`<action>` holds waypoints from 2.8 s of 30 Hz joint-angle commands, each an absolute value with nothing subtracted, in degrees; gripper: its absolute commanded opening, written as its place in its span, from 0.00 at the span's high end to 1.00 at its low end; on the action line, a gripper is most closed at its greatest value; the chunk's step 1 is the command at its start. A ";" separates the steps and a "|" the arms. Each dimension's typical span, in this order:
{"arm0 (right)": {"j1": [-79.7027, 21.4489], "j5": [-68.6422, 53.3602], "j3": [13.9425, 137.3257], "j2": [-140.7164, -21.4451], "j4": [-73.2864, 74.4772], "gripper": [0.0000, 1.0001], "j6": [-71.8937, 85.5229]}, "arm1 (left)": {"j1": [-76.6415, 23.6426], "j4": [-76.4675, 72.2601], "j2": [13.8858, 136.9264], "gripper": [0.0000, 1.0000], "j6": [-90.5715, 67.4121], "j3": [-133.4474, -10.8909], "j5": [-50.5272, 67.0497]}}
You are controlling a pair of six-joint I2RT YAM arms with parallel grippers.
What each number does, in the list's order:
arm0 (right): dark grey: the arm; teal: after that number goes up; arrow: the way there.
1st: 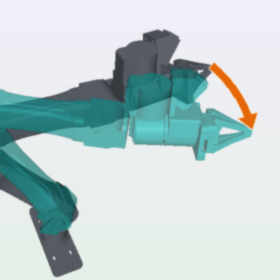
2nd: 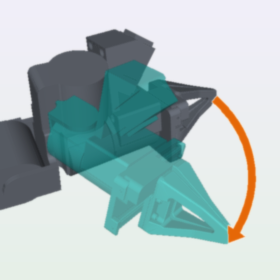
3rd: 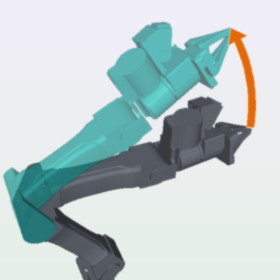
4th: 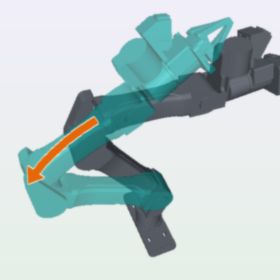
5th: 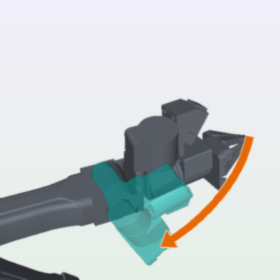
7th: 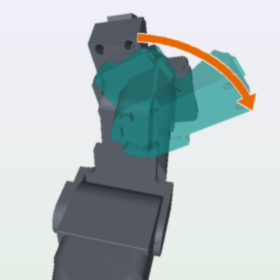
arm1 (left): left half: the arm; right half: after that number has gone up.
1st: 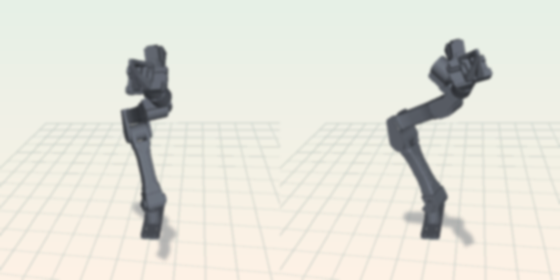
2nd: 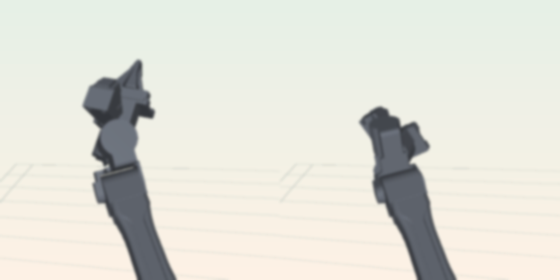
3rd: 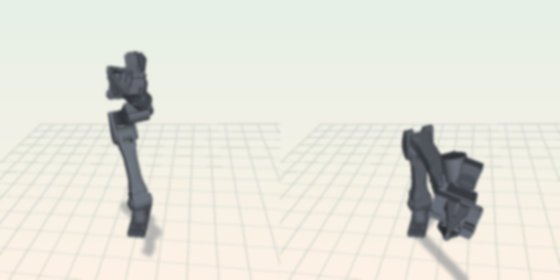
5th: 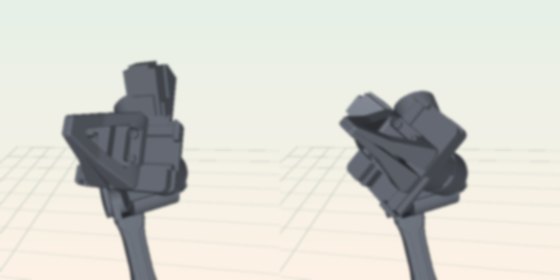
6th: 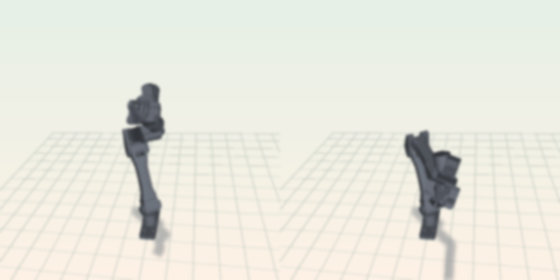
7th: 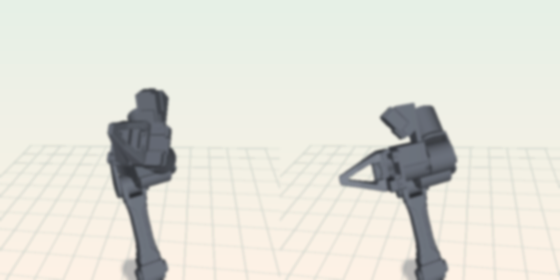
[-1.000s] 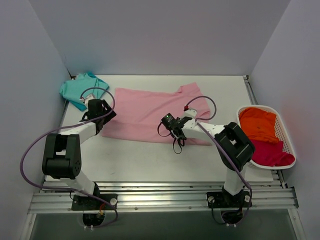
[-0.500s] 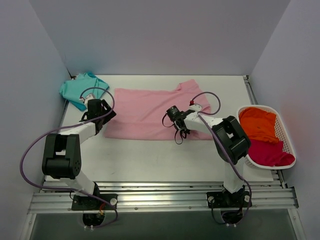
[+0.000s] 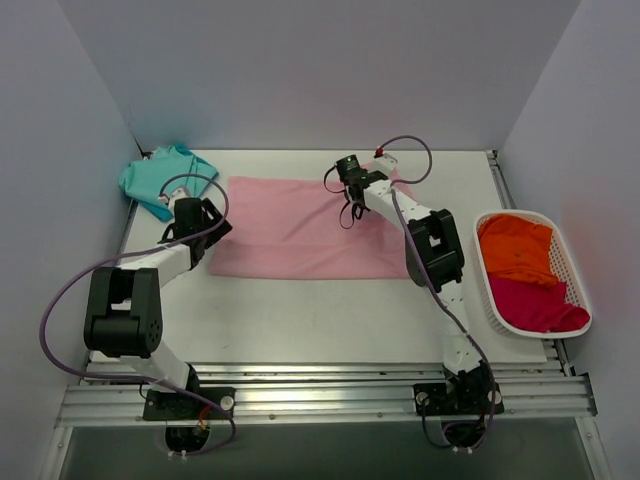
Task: Fold and stack the t-shirts
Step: Fold the tshirt
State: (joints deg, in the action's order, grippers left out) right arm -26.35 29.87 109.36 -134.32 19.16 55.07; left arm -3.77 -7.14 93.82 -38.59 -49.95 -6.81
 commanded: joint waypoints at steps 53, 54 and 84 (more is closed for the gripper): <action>-1.67 -12.83 135.09 -156.27 -5.71 0.12 35.50 | 1.32 6.24 135.27 0.23 -33.57 -108.20 9.84; -2.10 -13.01 135.17 -156.36 -6.41 0.12 36.20 | 1.32 5.98 134.92 0.23 -33.57 -107.93 9.93; -4.66 -13.09 137.20 -161.98 -7.38 1.00 39.20 | 0.88 4.22 131.75 0.23 -32.17 -100.46 10.81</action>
State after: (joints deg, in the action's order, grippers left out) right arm -5.17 -13.34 138.41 -161.73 -10.87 39.86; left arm 1.08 3.51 133.73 -33.30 -100.20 10.33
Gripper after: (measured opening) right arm 0.006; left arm 0.770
